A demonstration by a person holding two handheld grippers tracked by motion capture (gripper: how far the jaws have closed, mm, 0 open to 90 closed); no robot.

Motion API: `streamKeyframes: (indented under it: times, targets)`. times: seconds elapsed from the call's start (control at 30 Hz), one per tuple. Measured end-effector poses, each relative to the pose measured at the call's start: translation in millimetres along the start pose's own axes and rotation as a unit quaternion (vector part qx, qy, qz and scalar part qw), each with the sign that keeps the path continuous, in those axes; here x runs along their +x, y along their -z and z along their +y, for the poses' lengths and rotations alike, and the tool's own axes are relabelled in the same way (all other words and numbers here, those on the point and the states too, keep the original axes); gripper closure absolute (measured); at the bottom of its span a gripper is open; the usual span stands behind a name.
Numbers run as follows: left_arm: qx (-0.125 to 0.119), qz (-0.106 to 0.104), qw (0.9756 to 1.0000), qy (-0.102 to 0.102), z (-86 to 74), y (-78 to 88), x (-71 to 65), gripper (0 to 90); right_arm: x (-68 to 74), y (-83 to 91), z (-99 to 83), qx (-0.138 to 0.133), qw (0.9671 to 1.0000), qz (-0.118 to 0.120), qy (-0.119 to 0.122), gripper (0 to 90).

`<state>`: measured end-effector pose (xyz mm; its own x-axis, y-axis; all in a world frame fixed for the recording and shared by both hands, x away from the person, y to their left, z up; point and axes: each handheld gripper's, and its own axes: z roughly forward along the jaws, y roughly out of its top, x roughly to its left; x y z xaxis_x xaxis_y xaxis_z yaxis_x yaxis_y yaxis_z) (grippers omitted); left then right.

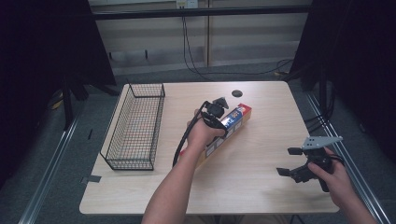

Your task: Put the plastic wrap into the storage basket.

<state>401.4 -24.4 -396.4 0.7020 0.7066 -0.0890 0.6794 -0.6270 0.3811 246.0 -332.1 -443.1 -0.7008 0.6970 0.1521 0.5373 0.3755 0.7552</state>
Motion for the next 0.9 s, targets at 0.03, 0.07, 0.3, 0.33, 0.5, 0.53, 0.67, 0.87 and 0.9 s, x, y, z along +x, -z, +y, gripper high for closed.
streamKeyframes:
  times: [0.03,0.07,0.3,0.33,0.5,0.53,0.67,0.87,0.9]
  targets:
    - [0.004,0.000,1.0000,0.006,-0.3,2.1,1.0,44.0,0.1,-0.1,0.1,0.000,1.0000,0.000,0.000,2.7]
    - [0.001,0.000,0.9999,0.011,-0.8,3.2,1.6,43.9,0.1,-0.3,0.3,0.000,1.0000,0.000,0.000,2.8]
    - [-0.001,0.008,0.9998,0.019,-3.3,12.9,9.4,43.9,1.0,-0.8,0.8,0.001,1.0000,0.002,0.003,2.8]
    - [-0.005,0.009,0.9997,0.021,-3.7,14.2,10.4,43.9,1.0,-0.8,0.7,0.002,1.0000,0.001,0.003,2.8]
    - [-0.008,0.008,0.9993,0.036,-5.7,21.0,14.9,43.9,0.8,-0.9,0.4,0.000,1.0000,0.003,0.003,2.7]
    - [-0.009,0.010,0.9992,0.037,-6.2,22.1,15.7,43.9,0.9,-0.9,0.6,0.000,1.0000,0.002,0.003,2.7]
    - [-0.012,0.008,0.9989,0.045,-7.3,26.8,19.7,43.8,0.9,-1.1,1.1,0.001,1.0000,0.003,0.003,2.8]
    - [-0.019,0.009,0.9980,0.059,-9.6,33.6,23.6,43.8,1.4,-0.7,1.6,0.001,1.0000,0.002,0.002,2.7]
    - [-0.009,0.009,0.9984,0.055,-9.8,35.9,25.4,43.9,1.5,-0.8,1.6,0.001,1.0000,0.002,0.003,2.8]
